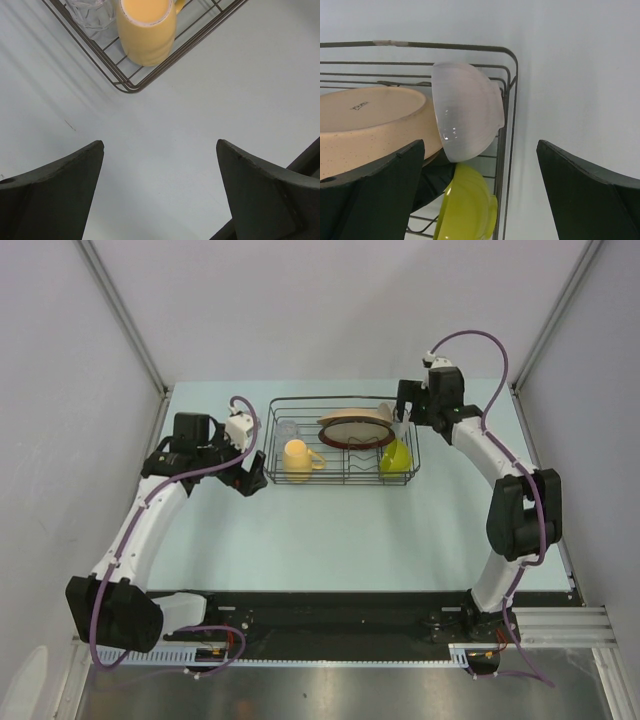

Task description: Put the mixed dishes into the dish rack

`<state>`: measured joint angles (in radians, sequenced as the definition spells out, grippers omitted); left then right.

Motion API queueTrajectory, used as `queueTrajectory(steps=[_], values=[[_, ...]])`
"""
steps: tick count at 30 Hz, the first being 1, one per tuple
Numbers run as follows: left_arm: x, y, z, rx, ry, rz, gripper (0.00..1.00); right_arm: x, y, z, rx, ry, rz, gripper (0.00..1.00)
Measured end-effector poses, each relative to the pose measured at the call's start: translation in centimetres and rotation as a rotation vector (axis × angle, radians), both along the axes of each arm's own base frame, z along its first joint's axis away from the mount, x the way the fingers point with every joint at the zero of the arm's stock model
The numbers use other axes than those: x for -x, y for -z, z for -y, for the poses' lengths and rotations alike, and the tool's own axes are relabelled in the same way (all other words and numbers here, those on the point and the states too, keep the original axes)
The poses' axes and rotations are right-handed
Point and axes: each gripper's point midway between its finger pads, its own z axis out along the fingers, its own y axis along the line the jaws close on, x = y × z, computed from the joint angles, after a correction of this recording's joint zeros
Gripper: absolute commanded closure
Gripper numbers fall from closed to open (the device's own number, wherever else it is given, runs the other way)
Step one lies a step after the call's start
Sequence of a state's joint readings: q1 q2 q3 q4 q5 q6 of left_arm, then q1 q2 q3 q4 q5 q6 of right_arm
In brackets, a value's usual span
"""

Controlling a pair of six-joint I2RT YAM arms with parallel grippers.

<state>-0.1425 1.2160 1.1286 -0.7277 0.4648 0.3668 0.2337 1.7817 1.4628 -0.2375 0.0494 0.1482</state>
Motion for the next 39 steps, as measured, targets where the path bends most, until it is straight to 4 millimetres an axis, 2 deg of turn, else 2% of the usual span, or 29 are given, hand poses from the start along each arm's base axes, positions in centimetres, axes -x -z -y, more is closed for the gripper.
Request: queueTrajectory(steps=[4,7,18,25,31,34,36,39], values=[[-0.3,-0.2,0.0,0.000,0.000,0.002,0.00,0.8,1.5,0.7,-0.115,0.025,-0.099,0.00],[-0.4,-0.4,0.0,0.000,-0.001,0.009,0.00,1.2,2.0,1.0,-0.155,0.038,-0.136,0.00],[-0.5,-0.7,0.0,0.000,-0.002,0.016,0.00,2.1,2.5,-0.6,-0.214,0.000,-0.181,0.00],[-0.5,-0.8,0.0,0.001,-0.002,0.017,0.00,2.1,3.9,-1.3,-0.220,-0.009,-0.229,0.00],[-0.8,-0.8,-0.1,-0.006,-0.011,0.024,0.00,0.8,4.5,-2.0,-0.216,-0.019,-0.260,0.00],[-1.5,-0.5,-0.1,-0.012,-0.016,0.018,0.00,0.7,4.3,-2.3,-0.205,-0.017,-0.264,0.00],[-3.0,-0.3,0.0,-0.018,-0.021,0.008,0.00,0.7,4.2,-2.3,-0.199,-0.013,-0.268,0.00],[-6.5,-0.3,0.4,-0.030,-0.027,0.007,0.00,0.7,4.1,-2.3,-0.192,-0.009,-0.269,0.00]])
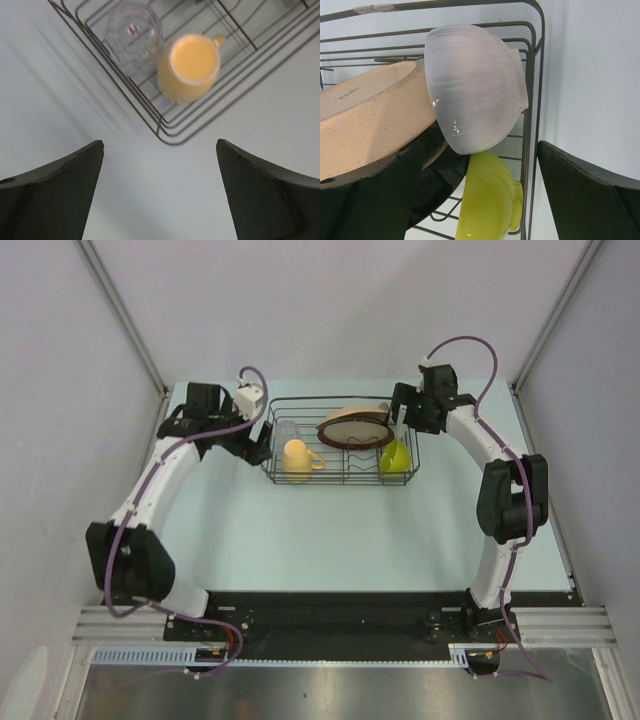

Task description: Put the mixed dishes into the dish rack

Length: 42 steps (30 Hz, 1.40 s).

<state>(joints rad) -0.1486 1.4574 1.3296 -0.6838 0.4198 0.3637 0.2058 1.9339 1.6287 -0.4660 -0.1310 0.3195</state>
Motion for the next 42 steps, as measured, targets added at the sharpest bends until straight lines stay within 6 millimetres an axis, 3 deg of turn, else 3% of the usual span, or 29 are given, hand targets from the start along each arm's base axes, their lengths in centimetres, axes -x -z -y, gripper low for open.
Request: queueTrajectory(steps=[7,11,16,24,35,42], values=[[-8.2,-1.9,3.5,-0.016,0.035,0.079,0.00,-0.4,-1.8,0.0,0.011,-0.003,0.017,0.00],[-10.0,-2.3,5.6,-0.014,0.066,0.101,0.00,-2.0,-4.6,-1.0,0.002,-0.020,0.089,0.00],[-9.7,-1.8,6.2,-0.015,0.080,0.097,0.00,-3.7,-7.1,-2.5,-0.010,-0.043,0.162,0.00],[-7.1,1.4,5.3,-0.041,0.082,0.027,0.00,-3.7,-7.0,-3.0,0.018,-0.055,0.167,0.00],[-6.4,-0.5,5.1,-0.031,0.079,0.079,0.00,-3.8,-6.8,-1.8,0.085,-0.028,0.177,0.00],[-5.8,-1.2,4.9,-0.029,0.078,0.094,0.00,-2.2,-8.6,-0.4,0.161,-0.002,0.216,0.00]])
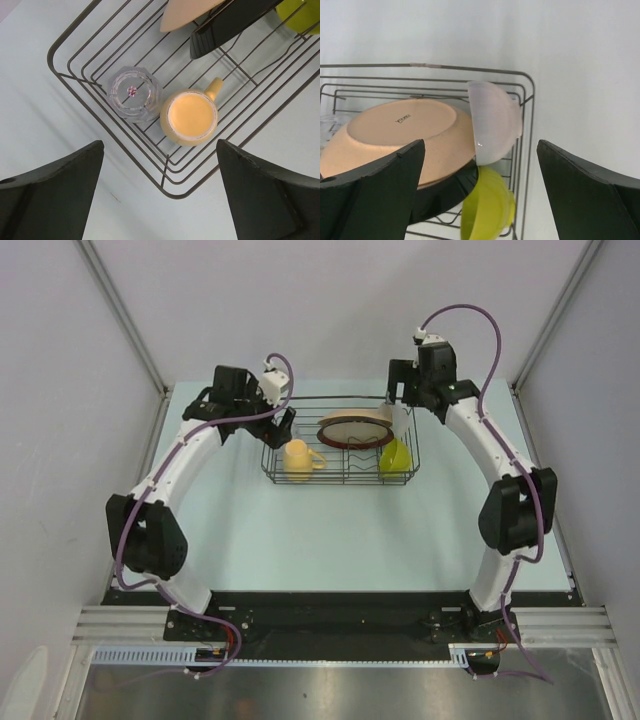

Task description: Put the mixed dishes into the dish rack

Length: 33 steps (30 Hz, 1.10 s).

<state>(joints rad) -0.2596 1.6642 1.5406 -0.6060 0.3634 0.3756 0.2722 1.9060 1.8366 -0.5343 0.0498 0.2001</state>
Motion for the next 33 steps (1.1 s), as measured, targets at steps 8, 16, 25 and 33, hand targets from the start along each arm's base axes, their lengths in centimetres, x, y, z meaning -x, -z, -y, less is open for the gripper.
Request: queueTrajectory(steps=[8,16,25,33], values=[[1.9,-0.7,-0.7,-0.002,-0.014,0.011,0.00,6.1,-3.3,-1.3,0.048,-0.078,0.106,0.00],[2.2,-1.7,-0.9,0.002,-0.021,0.034,0.00,3.9,0.3,3.0,0.024,0.039,-0.007,0.00],[-1.1,-0.4,-0.3,-0.039,-0.043,0.053,0.00,4.7,5.3,3.8,0.031,0.069,-0.157,0.00],[-7.1,5.0,1.4,-0.091,-0.036,0.015,0.00,5.0,5.6,3.4,0.001,0.067,-0.171,0.00]])
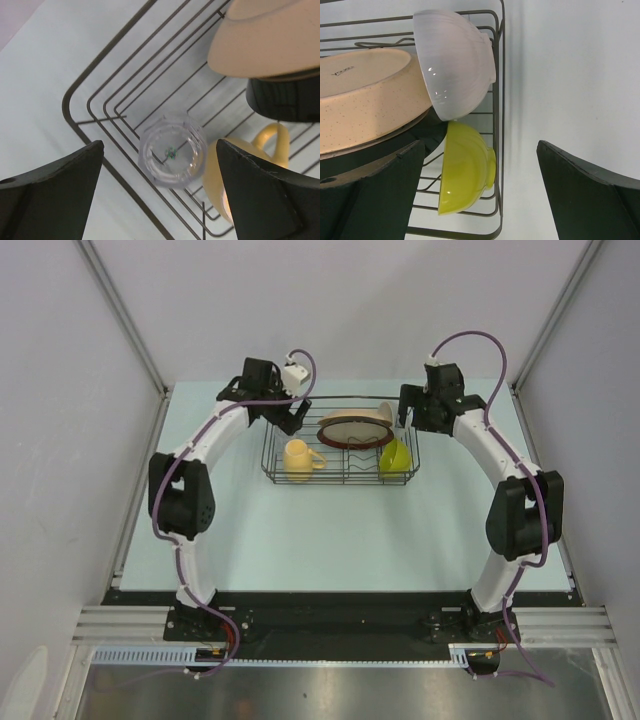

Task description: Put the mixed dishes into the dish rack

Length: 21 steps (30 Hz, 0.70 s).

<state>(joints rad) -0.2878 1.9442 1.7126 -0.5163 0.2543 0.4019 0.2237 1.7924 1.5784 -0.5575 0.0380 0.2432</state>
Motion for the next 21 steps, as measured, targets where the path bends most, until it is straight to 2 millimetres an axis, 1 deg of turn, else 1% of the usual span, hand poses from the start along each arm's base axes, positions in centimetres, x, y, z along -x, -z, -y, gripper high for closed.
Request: queueTrajectory(steps=[2,6,12,17,21], values=[[-1.4,0.7,0.4,-0.006,0.006,0.004,0.00,0.1,0.1,-0.1,-0.006,0.001,-0.005,0.00],[-2.3,1.4,0.7,-0.008,0.015,0.010,0.00,0.2,0.6,-0.2,-0.014,0.001,-0.024,0.00],[-3.4,0.7,1.5,0.011,0.030,0.040,0.00,0.4,1.4,-0.4,-0.012,0.000,-0.049,0.00],[-3.2,0.7,2.7,0.019,0.056,0.041,0.00,0.4,1.6,-0.5,-0.014,-0.003,-0.054,0.00],[-2.8,1.1,3.9,0.021,0.081,0.031,0.00,0.4,1.6,-0.6,-0.016,-0.006,-0.055,0.00]])
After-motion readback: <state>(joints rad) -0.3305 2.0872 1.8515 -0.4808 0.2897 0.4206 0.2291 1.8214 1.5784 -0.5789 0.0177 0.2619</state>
